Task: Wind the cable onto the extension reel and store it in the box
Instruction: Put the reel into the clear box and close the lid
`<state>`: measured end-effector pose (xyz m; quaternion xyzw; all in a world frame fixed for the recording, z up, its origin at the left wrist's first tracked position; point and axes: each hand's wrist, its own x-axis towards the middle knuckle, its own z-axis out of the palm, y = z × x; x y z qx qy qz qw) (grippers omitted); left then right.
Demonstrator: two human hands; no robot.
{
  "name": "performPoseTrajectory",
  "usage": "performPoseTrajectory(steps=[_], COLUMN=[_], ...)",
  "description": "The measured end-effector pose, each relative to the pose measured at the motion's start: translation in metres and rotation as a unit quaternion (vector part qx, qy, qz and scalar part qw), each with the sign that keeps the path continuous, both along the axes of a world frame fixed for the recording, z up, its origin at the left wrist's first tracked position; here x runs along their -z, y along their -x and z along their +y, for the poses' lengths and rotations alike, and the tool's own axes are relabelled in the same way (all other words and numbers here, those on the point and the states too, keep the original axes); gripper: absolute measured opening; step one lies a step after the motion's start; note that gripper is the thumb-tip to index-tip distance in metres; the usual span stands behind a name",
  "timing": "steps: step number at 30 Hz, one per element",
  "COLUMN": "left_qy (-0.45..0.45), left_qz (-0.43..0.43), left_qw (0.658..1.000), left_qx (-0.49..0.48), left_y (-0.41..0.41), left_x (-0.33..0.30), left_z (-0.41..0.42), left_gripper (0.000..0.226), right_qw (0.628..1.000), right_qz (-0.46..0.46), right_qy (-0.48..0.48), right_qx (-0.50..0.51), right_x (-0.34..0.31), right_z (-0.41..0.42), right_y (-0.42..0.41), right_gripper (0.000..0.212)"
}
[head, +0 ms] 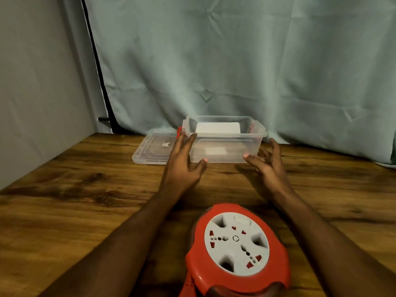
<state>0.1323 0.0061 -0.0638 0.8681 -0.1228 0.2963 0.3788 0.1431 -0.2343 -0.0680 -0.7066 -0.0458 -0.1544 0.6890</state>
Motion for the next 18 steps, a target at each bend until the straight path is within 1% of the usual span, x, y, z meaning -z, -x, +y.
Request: performPoseTrajectory(steps=[2,4,6,8,9,10,12,13,16,18], left_qy=[0.042,0.077,0.083,0.074,0.081,0.101,0.131,0.130,0.116,0.114], left_qz=[0.000,-0.005,0.010,0.039,0.050,0.056,0.047,0.040,0.009,0.006], left_qw=[0.999,0.997,0.996,0.996,0.995,0.993,0.990,0.991,0.993,0.993], left_qx=[0.015,0.005,0.008,0.017,0.024,0.031,0.022,0.009,-0.020,-0.027], left_y=[-0.006,-0.008,-0.007,-0.004,-0.003,-0.001,0.004,0.009,0.030,0.044], left_x=[0.005,0.004,0.003,0.003,0.003,0.002,-0.003,-0.005,-0.007,-0.008], left_z=[0.002,0.006,0.008,0.007,0.007,0.006,0.006,0.006,0.005,0.004], left_gripper=[0.078,0.080,0.090,0.094,0.092,0.089,0.083,0.079,0.064,0.056], right_qw=[1.000,0.999,0.998,0.996,0.994,0.992,0.991,0.991,0.992,0.996], right_qz=[-0.002,0.001,0.002,0.013,0.023,0.025,0.012,0.011,-0.007,-0.024], right_qy=[-0.026,-0.047,-0.065,-0.078,-0.092,-0.103,-0.111,-0.121,-0.124,-0.081], right_qx=[-0.003,0.014,0.004,-0.036,-0.054,-0.073,-0.068,-0.048,-0.003,0.040], right_x=[0.000,-0.001,-0.003,-0.004,-0.004,-0.003,-0.003,-0.003,-0.005,-0.004], right_z=[-0.001,-0.002,-0.002,-0.002,-0.004,-0.007,-0.009,-0.008,-0.007,-0.003], right_y=[-0.002,-0.002,-0.003,-0.004,-0.005,-0.007,-0.004,0.000,0.020,0.036], right_gripper=[0.105,0.108,0.113,0.121,0.117,0.105,0.060,0.051,0.055,0.045])
